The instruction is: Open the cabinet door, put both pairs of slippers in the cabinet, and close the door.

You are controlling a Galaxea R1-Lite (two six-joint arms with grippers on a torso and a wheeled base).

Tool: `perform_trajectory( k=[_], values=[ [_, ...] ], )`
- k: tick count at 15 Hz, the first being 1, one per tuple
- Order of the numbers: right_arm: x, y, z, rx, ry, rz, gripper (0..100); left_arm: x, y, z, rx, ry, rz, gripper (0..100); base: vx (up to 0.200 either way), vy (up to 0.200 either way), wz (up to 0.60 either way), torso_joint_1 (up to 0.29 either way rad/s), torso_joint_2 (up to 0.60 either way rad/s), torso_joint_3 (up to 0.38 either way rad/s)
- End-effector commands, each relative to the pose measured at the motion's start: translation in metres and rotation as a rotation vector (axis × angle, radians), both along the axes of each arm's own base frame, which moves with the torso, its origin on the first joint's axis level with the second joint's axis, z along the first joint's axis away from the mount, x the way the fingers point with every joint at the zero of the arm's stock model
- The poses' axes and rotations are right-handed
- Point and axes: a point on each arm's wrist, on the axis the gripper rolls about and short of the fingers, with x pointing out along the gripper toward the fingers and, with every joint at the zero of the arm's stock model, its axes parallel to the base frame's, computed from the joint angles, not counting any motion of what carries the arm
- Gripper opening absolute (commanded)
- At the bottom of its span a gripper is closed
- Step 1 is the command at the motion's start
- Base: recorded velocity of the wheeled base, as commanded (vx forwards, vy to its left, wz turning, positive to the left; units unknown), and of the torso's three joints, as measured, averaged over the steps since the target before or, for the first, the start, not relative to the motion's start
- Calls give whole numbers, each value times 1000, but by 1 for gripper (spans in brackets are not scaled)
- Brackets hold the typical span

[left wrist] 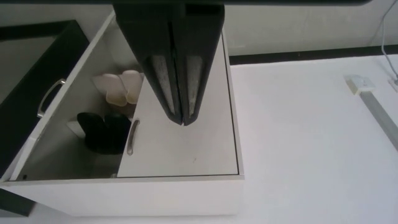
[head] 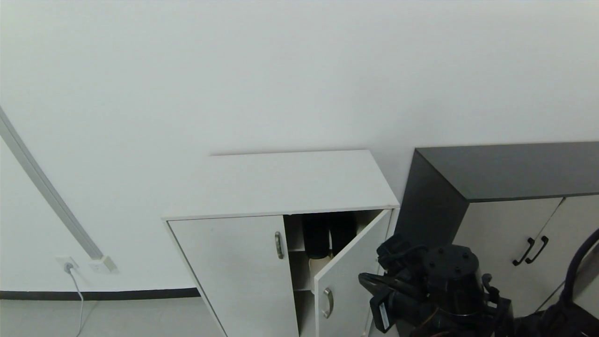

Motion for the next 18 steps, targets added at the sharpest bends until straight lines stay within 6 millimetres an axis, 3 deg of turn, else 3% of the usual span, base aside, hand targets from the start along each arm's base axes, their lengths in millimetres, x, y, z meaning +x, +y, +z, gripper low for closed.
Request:
perform_trajectory(
  k=[1, 2, 7, 18],
  values=[
    [9, 8, -12, -18, 15, -4, 0, 0, 0, 0, 0, 1, 0, 0, 0, 0, 0, 0, 0, 0],
    [20, 14, -21, -25, 23, -15, 0, 0, 0, 0, 0, -1, 2, 0, 0, 0, 0, 0, 0, 0],
    [48, 27, -25, 0, -3, -46, 0, 0, 0, 0, 0, 2, 2, 0, 0, 0, 0, 0, 0, 0],
    [104, 38, -40, 16, -20, -124, 0, 0, 0, 0, 0, 1, 0, 0, 0, 0, 0, 0, 0, 0]
  ],
)
